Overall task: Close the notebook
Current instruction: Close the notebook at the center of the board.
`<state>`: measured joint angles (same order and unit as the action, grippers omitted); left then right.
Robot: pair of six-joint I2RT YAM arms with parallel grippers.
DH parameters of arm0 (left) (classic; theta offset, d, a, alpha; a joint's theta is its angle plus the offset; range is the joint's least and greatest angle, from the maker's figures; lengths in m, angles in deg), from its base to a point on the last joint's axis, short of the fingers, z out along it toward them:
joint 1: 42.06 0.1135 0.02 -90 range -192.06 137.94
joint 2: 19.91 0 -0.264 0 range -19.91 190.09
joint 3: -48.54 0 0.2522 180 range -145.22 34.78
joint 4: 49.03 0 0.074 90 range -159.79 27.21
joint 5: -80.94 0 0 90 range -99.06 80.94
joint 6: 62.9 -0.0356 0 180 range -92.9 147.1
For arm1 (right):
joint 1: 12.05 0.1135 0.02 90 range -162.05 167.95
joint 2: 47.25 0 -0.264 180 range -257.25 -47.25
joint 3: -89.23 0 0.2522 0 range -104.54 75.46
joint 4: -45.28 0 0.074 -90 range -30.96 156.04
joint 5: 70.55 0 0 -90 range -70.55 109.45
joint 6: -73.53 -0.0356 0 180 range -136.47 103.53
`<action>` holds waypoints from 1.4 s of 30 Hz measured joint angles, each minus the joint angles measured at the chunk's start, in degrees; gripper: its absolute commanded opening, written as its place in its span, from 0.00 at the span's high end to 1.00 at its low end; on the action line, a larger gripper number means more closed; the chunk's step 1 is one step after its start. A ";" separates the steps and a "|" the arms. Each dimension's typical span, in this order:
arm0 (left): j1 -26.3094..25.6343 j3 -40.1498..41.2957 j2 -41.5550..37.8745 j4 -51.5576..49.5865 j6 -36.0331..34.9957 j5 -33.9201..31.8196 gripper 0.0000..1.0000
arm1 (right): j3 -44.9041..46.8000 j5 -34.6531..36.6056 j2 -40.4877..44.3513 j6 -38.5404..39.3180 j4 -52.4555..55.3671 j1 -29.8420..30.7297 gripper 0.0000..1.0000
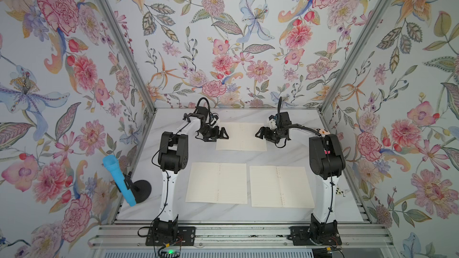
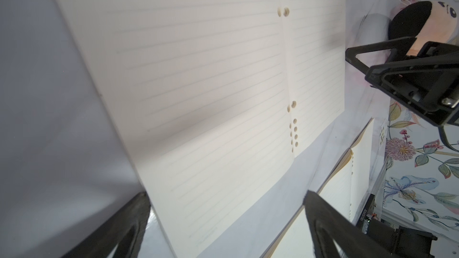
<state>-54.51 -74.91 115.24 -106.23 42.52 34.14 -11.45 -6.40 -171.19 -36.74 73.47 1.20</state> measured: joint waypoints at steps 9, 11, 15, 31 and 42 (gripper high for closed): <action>-0.61 -0.26 0.61 1.62 1.42 3.37 0.00 | -0.74 0.15 -0.46 0.59 0.52 0.07 0.15; -1.11 -0.24 0.63 2.19 1.75 4.20 0.00 | -0.92 0.33 -0.59 0.66 0.59 0.11 0.15; -2.73 -0.24 0.63 3.02 1.79 5.84 0.00 | -1.29 0.59 -0.87 1.03 0.57 0.17 0.14; -7.80 -2.97 -2.16 5.99 1.75 8.57 0.00 | -1.66 0.76 -1.11 1.05 0.50 0.17 0.14; -11.30 -9.88 -4.96 8.15 1.97 12.00 0.00 | -1.49 0.63 -1.11 1.20 0.37 -0.09 0.14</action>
<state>-65.81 -84.79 110.28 -98.08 44.49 46.14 -12.94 -5.76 -172.30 -35.54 73.84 1.11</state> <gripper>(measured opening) 0.996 0.855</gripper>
